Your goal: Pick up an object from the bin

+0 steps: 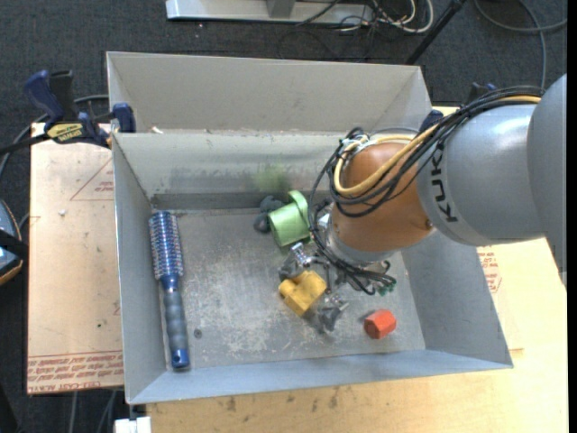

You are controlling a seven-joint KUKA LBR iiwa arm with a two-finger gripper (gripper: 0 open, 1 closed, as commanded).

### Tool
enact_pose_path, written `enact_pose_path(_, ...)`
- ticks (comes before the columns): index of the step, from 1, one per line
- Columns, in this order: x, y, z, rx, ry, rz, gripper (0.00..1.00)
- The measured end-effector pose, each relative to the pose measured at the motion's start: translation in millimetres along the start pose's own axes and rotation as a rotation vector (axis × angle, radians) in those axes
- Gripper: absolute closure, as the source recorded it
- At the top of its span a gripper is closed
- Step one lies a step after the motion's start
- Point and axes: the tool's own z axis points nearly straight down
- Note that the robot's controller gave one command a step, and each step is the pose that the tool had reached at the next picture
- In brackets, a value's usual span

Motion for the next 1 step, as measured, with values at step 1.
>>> enact_pose_path(1,0.2,0.2,-0.5,-0.001,0.006,-0.002,1.0)
